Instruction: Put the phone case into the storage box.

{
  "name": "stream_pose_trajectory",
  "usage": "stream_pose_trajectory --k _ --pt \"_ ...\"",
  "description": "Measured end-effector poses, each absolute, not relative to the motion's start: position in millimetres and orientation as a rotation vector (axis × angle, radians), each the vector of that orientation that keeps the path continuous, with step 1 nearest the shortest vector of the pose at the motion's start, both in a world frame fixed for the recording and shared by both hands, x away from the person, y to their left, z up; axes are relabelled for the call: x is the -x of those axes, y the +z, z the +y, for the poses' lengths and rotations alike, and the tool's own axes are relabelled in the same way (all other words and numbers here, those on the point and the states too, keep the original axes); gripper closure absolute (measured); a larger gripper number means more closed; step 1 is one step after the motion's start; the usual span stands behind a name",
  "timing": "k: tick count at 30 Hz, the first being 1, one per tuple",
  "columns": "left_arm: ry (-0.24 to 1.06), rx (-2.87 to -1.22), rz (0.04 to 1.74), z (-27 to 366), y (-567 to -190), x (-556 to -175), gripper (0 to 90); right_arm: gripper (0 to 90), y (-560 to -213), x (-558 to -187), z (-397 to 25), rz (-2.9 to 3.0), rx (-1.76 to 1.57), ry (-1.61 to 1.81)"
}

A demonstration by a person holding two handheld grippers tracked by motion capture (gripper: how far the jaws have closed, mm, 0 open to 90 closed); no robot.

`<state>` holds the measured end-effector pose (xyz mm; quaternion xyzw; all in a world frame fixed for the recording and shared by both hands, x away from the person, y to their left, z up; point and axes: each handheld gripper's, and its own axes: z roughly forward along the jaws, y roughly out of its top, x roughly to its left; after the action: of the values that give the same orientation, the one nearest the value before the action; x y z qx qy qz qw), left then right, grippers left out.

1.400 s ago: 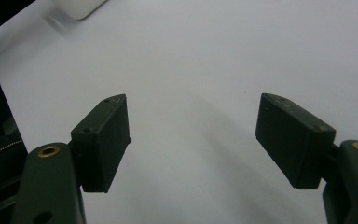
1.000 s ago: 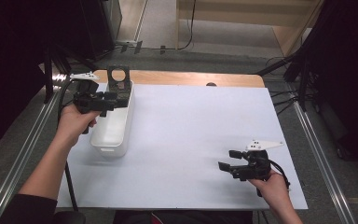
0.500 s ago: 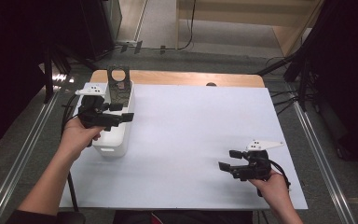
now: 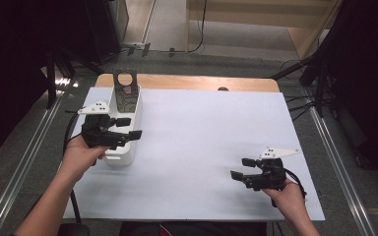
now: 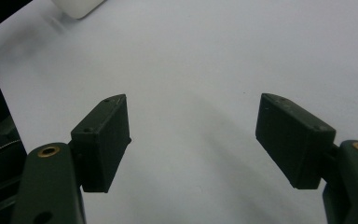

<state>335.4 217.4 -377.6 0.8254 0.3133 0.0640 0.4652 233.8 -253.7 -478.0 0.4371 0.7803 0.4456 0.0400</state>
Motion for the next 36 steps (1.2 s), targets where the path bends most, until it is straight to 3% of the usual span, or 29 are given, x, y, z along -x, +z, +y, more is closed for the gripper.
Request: stream_pose_trajectory --k 36 --pt "0.114 -2.078 0.633 212.5 -409.8 -288.1 25.9 25.2 -479.0 -234.4 -251.8 2.402 -1.343 1.354"
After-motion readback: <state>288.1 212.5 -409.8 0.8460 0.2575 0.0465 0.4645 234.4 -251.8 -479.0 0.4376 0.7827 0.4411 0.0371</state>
